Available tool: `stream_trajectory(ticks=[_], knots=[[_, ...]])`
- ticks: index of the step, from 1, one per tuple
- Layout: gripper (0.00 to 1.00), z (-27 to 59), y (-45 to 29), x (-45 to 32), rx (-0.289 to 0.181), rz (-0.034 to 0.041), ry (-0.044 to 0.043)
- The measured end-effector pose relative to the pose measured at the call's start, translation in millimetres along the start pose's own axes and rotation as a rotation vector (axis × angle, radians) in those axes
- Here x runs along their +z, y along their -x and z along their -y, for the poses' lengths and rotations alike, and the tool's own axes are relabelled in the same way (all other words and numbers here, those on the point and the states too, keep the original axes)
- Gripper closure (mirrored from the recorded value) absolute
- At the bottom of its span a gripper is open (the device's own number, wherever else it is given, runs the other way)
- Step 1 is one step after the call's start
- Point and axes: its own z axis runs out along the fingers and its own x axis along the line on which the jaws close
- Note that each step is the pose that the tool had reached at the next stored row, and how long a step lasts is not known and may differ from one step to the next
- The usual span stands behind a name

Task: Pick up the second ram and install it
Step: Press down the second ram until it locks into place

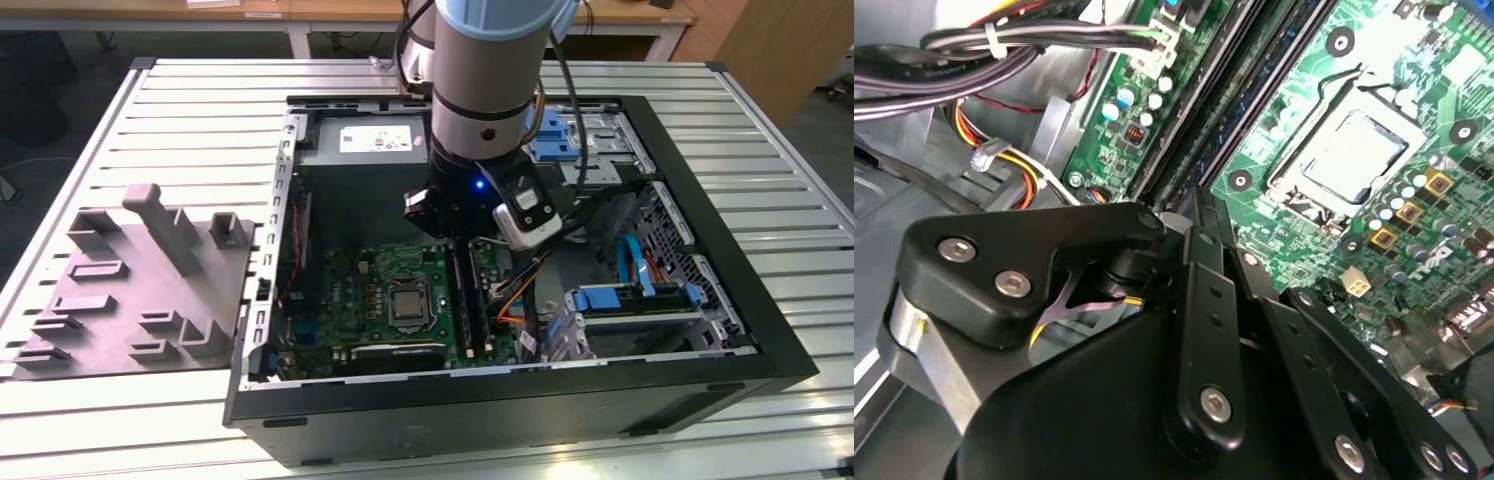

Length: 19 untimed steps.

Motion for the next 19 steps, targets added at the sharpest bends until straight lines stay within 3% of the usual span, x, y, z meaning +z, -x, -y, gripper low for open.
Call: stream_trajectory(ticks=[6, 19], knots=[[0.90, -1.1, 0.1, 5.8, 0.000, 0.0000, 0.0000], [0.90, -6.6, 1.3, 9.7, 0.000, 0.0000, 0.0000]])
